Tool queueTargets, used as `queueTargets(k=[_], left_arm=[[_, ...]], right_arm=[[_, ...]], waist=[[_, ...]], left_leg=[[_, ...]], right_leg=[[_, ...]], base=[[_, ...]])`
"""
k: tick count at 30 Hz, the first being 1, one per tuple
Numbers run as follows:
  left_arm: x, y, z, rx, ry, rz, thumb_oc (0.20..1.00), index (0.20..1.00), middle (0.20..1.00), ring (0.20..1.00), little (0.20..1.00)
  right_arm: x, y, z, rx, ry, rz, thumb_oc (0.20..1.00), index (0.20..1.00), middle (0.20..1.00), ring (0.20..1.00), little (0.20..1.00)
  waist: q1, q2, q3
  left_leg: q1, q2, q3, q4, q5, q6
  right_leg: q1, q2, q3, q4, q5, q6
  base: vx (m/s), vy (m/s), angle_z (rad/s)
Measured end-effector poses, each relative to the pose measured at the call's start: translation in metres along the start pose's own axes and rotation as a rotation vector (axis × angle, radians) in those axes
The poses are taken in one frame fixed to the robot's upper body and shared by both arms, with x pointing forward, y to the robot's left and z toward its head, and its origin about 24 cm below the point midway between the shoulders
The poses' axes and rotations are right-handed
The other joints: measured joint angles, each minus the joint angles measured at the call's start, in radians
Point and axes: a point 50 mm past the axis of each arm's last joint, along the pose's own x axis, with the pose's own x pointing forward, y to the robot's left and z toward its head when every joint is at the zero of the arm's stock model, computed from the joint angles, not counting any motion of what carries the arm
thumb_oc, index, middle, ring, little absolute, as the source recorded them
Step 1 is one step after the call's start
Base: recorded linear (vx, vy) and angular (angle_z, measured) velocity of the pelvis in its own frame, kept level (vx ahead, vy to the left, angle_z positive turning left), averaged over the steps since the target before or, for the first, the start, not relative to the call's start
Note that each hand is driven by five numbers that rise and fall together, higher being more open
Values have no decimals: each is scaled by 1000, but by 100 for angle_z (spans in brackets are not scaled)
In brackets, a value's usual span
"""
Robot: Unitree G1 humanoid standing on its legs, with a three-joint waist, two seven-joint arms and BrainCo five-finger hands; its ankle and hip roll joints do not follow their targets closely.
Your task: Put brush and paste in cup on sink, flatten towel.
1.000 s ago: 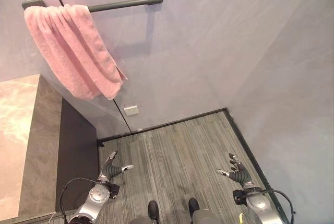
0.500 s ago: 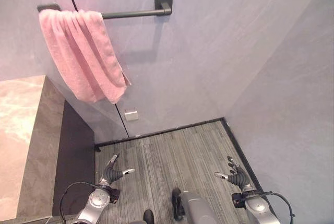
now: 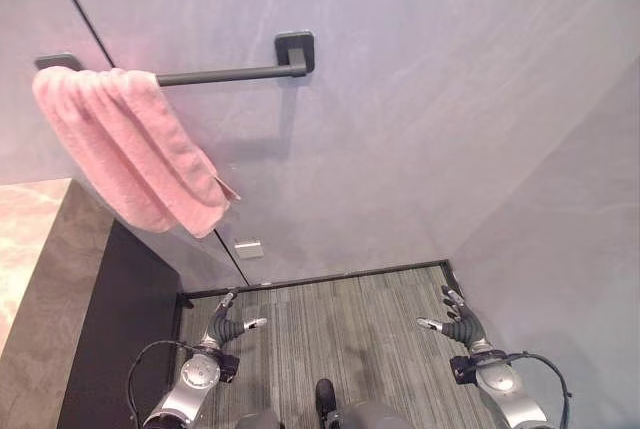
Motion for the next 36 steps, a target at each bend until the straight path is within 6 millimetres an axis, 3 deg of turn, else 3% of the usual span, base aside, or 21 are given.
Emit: queueTargets(k=[1, 3, 4, 7, 8, 9, 10, 13, 14, 18, 22, 26, 33, 34, 36], left_arm=[[0, 0, -1, 2, 4, 0, 1000, 1000, 1000, 1000, 1000], [0, 0, -3, 8, 16, 1, 1000, 1000, 1000, 1000, 1000], [-2, 1, -6, 5, 22, 9, 1000, 1000, 1000, 1000, 1000], [-10, 1, -19, 7, 60, 17, 1000, 1000, 1000, 1000, 1000], [-10, 1, -18, 7, 55, 18, 1000, 1000, 1000, 1000, 1000], [-7, 3, -14, 9, 42, 21, 1000, 1000, 1000, 1000, 1000], [-5, 4, -11, 6, 34, 28, 1000, 1000, 1000, 1000, 1000], [-4, 5, -8, 3, 14, 29, 1000, 1000, 1000, 1000, 1000], [-4, 6, -6, 4, 6, 30, 1000, 1000, 1000, 1000, 1000], [-11, 12, -6, 16, -24, 35, 1000, 1000, 1000, 1000, 1000], [-19, 21, 6, 42, -99, 24, 1000, 1000, 1000, 1000, 1000], [-48, 45, 30, 147, -265, -47, 1000, 1000, 1000, 1000, 1000], [-50, 55, 40, 120, -301, -106, 1000, 1000, 1000, 1000, 1000], [-52, 59, 42, 123, -309, -104, 1000, 1000, 1000, 1000, 1000], [-54, 64, 41, 115, -309, -83, 1000, 1000, 1000, 1000, 1000]], right_arm=[[-1, 0, -2, 0, 9, -5, 1000, 1000, 1000, 1000, 1000], [-1, 1, -3, -29, 10, 3, 1000, 1000, 1000, 1000, 1000], [1, 1, -1, -48, 3, 10, 1000, 1000, 1000, 1000, 1000], [10, 3, 15, -122, -50, 40, 1000, 1000, 1000, 1000, 1000], [10, 2, 15, -126, -48, 39, 1000, 1000, 1000, 1000, 1000], [10, 1, 15, -128, -43, 39, 1000, 1000, 1000, 1000, 1000], [10, 1, 15, -127, -43, 38, 1000, 1000, 1000, 1000, 1000], [13, 4, 21, -146, -64, 45, 1000, 1000, 1000, 1000, 1000], [14, 6, 23, -169, -75, 53, 1000, 1000, 1000, 1000, 1000], [14, 9, 33, -208, -127, 45, 1000, 1000, 1000, 1000, 1000], [13, 7, 46, -226, -188, 14, 1000, 1000, 1000, 1000, 1000], [14, -13, 73, -220, -294, -102, 1000, 1000, 1000, 1000, 1000], [20, -16, 76, -252, -291, -103, 1000, 1000, 1000, 1000, 1000], [23, -15, 84, -266, -314, -95, 1000, 1000, 1000, 1000, 1000], [27, -10, 94, -286, -350, -75, 1000, 1000, 1000, 1000, 1000]], waist=[[0, 15, 0], [13, 32, 4], [19, 34, 5], [25, 63, 3], [18, 73, 4], [11, 76, 6], [14, 85, 8], [20, 92, 12], [20, 95, 14], [30, 102, 19], [47, 102, 19], [47, 107, 21], [71, 120, 24], [74, 123, 32], [77, 122, 35]], left_leg=[[10, 37, -6, -148, 65, -13], [-10, 68, -44, -214, 141, -14], [-9, 63, -54, -197, 143, -13], [33, -15, -130, -184, 144, -3], [36, -26, -122, -180, 161, 20], [48, -34, -118, -181, 160, 25], [75, -36, -106, -205, 165, 59], [113, -50, -88, -263, 163, 79], [118, -64, -83, -263, 160, 92], [130, -96, -82, -263, 149, 114], [145, -105, -87, -263, 147, 117], [149, -103, -82, -263, 145, 120], [164, -97, -62, -263, 134, 135], [165, -93, -44, -263, 134, 134], [165, -92, -22, -262, 134, 135]], right_leg=[[14, 18, -3, -14, 2, -6], [34, 35, 27, -16, -6, -4], [32, 40, 57, -14, -4, -8], [48, 44, 159, -14, -2, -11], [52, 47, 163, -16, -2, -10], [62, 48, 170, -23, -2, -10], [70, 51, 181, -22, -8, -6], [71, 30, 207, -15, -30, 21], [68, 16, 219, -2, -46, 46], [80, -18, 220, -2, -67, 73], [102, -28, 218, -14, -71, 79], [107, -26, 217, -19, -69, 77], [107, -21, 221, 0, -77, 84], [73, -15, 219, 48, -98, 106], [40, -13, 220, 103, -126, 117]], base=[[164, 133, -15], [129, 170, -42], [120, 296, -104], [103, 219, -102], [109, 207, -53], [40, 121, -25], [51, 189, -27], [33, 121, -25], [35, 87, -10], [22, 51, 0], [1, 27, 4], [-2, 37, -3], [-27, 110, -8], [-65, 55, -36], [-59, 0, -34]])
